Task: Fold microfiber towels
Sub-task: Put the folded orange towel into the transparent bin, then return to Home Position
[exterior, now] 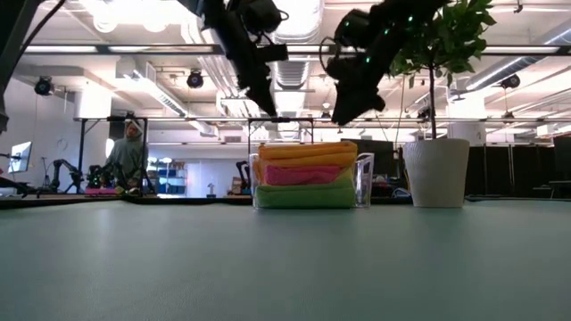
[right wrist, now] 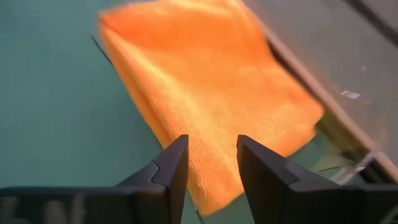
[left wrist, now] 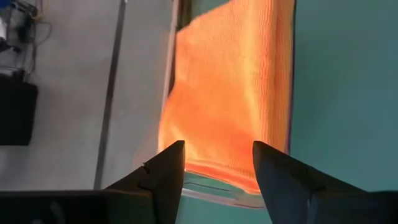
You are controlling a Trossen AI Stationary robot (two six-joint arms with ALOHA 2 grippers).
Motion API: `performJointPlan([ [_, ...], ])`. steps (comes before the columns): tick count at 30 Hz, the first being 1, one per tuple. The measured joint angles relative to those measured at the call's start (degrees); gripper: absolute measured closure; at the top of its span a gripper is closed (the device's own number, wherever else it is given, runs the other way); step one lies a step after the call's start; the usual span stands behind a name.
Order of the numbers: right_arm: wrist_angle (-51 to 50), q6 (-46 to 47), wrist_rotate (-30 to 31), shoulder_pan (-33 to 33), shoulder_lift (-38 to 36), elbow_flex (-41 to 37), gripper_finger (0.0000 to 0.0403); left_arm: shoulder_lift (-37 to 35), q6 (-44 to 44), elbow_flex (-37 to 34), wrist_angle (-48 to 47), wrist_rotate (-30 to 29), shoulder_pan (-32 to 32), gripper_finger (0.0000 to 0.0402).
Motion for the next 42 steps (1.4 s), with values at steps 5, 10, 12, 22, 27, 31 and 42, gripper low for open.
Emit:
performJointPlan([
  [5, -0.1, 0.1, 0.0, 0.0, 4.4, -0.1, 0.0290, -2.4, -0.1, -0.2, -1.6, -0.5, 0.1, 0.0228],
  [10, -1.2, 0.0, 0.0, 0.0, 7.6, -0.1, 0.0303, -3.6, 0.0, -0.3, -1.6, -1.0, 0.3, 0.0228],
  [12, -2.2, 0.0, 0.0, 0.0, 8.1, -0.2, 0.0308, -3.8, 0.0, -0.3, -1.7, -1.0, 0.6, 0.0228],
  [22, -2.2, -0.5, 0.0, 0.0, 2.8, -0.2, 0.0333, -4.7, 1.8, -0.4, -1.7, -1.2, 2.2, 0.0228],
  [27, -2.4, -0.9, 0.2, 0.8, -2.7, -0.2, 0.0339, -5.7, 1.8, -0.3, -1.7, -1.3, 2.9, 0.0228],
  [31, -3.1, -0.9, 0.2, 3.6, -6.9, -0.4, 0.0338, -6.7, -0.5, -0.3, -1.7, -1.3, 2.8, 0.0228],
  [42, 1.9, 5.0, 2.6, 23.1, -16.9, -15.0, 0.0350, -14.1, -16.9, -10.8, -2.0, 8.4, 1.3, 0.0228],
])
